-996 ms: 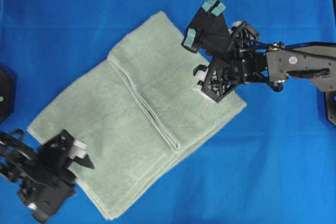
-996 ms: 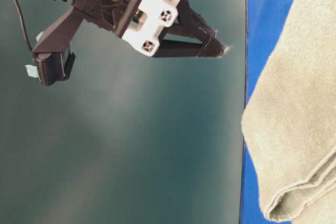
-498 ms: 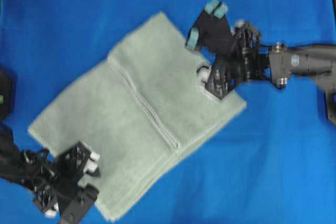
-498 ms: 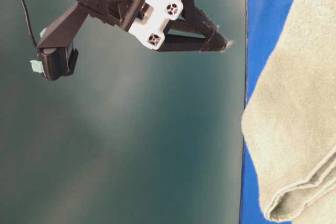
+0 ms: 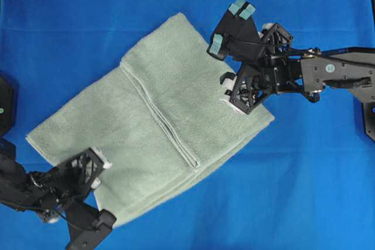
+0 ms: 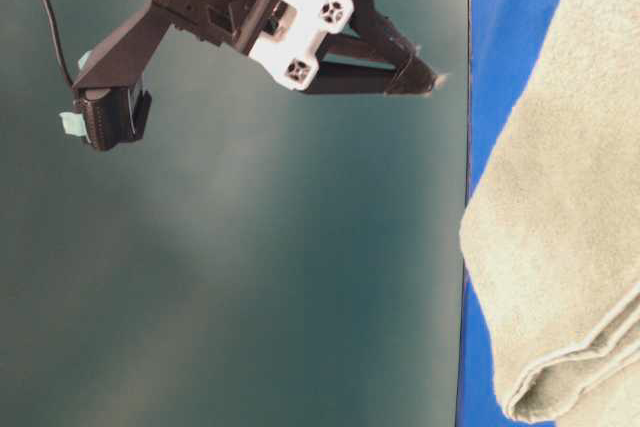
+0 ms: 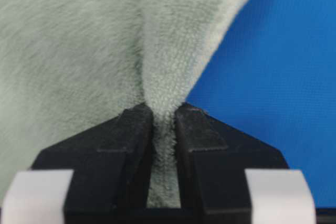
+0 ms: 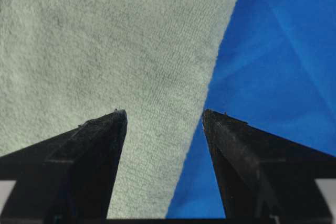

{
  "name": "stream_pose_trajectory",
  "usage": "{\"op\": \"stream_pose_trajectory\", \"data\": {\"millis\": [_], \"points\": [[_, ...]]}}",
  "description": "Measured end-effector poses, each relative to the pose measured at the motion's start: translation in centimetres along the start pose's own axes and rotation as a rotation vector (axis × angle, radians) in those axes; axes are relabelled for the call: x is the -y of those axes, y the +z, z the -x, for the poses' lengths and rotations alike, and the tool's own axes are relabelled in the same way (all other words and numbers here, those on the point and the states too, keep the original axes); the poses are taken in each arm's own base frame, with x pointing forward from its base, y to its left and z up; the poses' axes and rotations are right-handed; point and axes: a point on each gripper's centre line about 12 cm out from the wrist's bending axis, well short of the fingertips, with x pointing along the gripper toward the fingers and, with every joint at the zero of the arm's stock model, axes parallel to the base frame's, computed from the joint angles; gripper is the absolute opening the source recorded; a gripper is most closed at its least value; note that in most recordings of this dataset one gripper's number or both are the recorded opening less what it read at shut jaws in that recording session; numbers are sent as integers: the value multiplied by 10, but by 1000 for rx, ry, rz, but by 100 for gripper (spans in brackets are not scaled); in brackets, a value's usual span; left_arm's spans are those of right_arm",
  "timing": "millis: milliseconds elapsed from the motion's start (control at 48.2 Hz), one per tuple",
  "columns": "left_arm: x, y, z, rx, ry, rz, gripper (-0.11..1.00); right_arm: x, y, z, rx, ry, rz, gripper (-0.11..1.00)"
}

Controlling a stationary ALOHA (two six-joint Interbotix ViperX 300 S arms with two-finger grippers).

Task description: Fold a bath towel.

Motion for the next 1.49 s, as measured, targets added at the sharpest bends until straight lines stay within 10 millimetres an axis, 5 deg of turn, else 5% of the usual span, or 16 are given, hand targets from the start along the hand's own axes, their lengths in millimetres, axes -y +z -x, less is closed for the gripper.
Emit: {"op": "stream_pose_trajectory", "data": {"millis": [208, 374, 581, 872, 1038, 1204, 1495], "points": [[-38, 6, 65, -41, 55, -52, 9, 6, -7, 7, 2, 0, 1, 62], [-54, 3, 72, -57, 63, -78, 9, 11, -15, 10, 1, 1, 5, 62], [-102, 0, 55, -39, 136, -38, 9, 17, -23, 14, 7, 4, 11, 62], [-222, 18, 21, -32, 265, -429, 9, 27, -34, 23, 21, 0, 24, 62], [-285, 30, -1, -22, 322, -472, 9, 37, -46, 33, 32, 4, 14, 62], [-299, 36, -35, -16, 288, -451, 9, 48, -57, 47, 56, 16, -6, 62], [-302, 35, -39, 142, 221, -171, 9, 60, -64, 64, 115, 27, -6, 62]]}}
